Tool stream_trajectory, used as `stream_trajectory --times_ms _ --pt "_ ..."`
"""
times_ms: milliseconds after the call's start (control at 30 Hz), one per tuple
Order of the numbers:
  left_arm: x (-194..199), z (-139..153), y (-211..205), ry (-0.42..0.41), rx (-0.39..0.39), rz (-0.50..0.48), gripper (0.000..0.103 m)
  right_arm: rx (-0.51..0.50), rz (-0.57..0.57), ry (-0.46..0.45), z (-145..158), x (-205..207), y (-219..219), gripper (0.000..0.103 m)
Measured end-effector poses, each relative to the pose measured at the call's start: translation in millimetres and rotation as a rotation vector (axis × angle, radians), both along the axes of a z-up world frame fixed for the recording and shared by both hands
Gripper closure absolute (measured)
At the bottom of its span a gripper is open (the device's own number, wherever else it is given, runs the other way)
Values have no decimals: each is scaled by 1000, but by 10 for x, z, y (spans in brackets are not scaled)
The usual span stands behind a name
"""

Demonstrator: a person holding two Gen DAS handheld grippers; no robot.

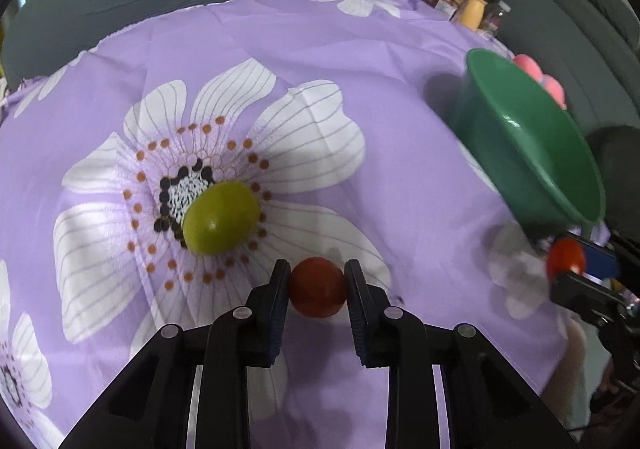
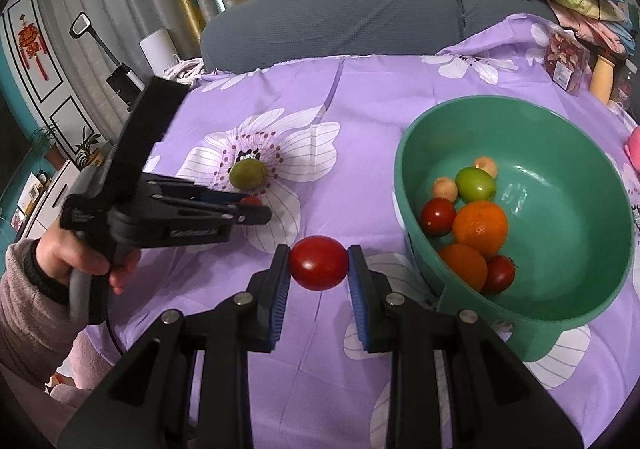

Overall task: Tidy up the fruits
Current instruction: 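Carry both cherry tomatoes over the green bowl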

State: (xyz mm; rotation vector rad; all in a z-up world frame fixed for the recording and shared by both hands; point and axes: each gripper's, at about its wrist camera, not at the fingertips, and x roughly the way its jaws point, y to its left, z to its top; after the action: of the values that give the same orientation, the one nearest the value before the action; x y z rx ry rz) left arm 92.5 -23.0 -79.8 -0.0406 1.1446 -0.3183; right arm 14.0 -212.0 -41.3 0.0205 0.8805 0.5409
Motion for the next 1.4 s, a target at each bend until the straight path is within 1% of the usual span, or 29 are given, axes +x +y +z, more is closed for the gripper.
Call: stream_trajectory --times_ms 300,500,867,1400 --pt "-265 330 67 -37 -82 3 75 15 13 -25 72 -84 0 74" --pt "-375 535 15 -81 -86 -14 75 22 14 -45 140 -153 -9 74" --pt "-479 758 -127 -133 -87 -56 75 35 2 -76 224 -273 -71 74" --pt "-513 867 -301 -156 -77 -91 75 55 -21 -90 233 -302 -170 74"
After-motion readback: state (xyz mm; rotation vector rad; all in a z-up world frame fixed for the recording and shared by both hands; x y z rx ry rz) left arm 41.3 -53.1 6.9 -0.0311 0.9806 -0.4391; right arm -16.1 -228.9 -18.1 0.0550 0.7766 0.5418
